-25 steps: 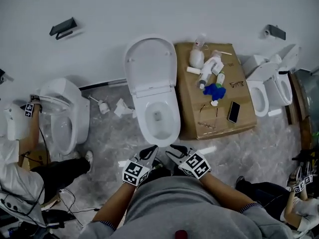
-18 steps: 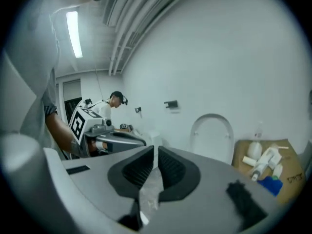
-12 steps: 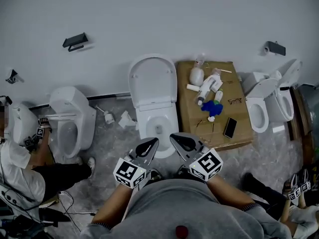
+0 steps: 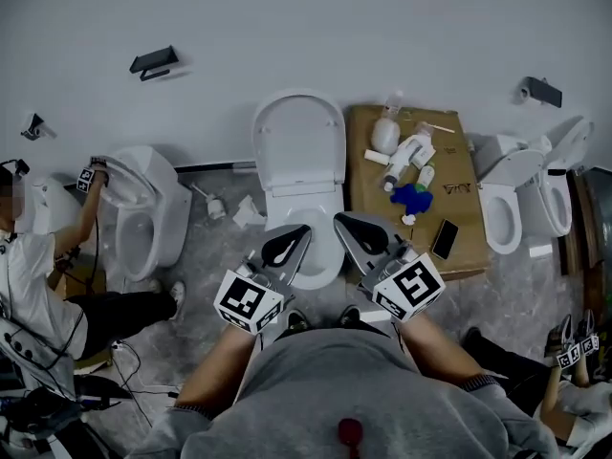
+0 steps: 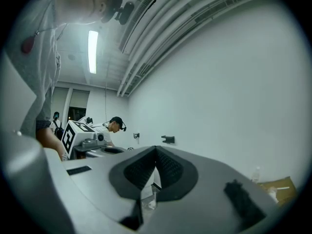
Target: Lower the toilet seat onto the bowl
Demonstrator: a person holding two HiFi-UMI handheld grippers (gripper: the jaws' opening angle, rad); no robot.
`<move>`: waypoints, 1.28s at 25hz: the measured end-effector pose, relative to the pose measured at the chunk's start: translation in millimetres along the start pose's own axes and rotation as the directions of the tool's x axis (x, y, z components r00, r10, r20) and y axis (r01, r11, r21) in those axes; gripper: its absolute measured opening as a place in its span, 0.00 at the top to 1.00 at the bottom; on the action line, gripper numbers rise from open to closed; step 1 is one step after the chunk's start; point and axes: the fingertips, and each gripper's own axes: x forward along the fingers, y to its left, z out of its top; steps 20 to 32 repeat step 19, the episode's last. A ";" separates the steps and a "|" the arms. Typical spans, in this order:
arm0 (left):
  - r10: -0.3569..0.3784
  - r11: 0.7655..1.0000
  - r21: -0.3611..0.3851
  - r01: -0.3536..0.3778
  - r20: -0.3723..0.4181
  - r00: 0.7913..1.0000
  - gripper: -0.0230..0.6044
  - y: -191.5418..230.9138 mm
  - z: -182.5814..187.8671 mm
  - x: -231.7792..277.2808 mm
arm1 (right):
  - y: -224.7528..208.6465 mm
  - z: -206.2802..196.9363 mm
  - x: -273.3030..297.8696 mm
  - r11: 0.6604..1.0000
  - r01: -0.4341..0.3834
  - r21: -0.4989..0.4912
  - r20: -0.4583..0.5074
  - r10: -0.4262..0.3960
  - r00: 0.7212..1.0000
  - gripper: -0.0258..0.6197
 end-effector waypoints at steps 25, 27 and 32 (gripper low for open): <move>0.026 0.999 0.023 -0.027 0.024 0.999 0.95 9.1 23.0 10.6 | -0.4 -0.2 8.0 0.999 -0.053 -0.004 -0.020 0.053 0.998 0.94; 0.026 0.999 0.023 -0.027 0.024 0.999 0.95 9.1 23.0 10.6 | -0.4 -0.2 8.0 0.999 -0.053 -0.004 -0.020 0.053 0.998 0.94; 0.026 0.999 0.023 -0.027 0.024 0.999 0.95 9.1 23.0 10.6 | -0.4 -0.2 8.0 0.999 -0.053 -0.004 -0.020 0.053 0.998 0.94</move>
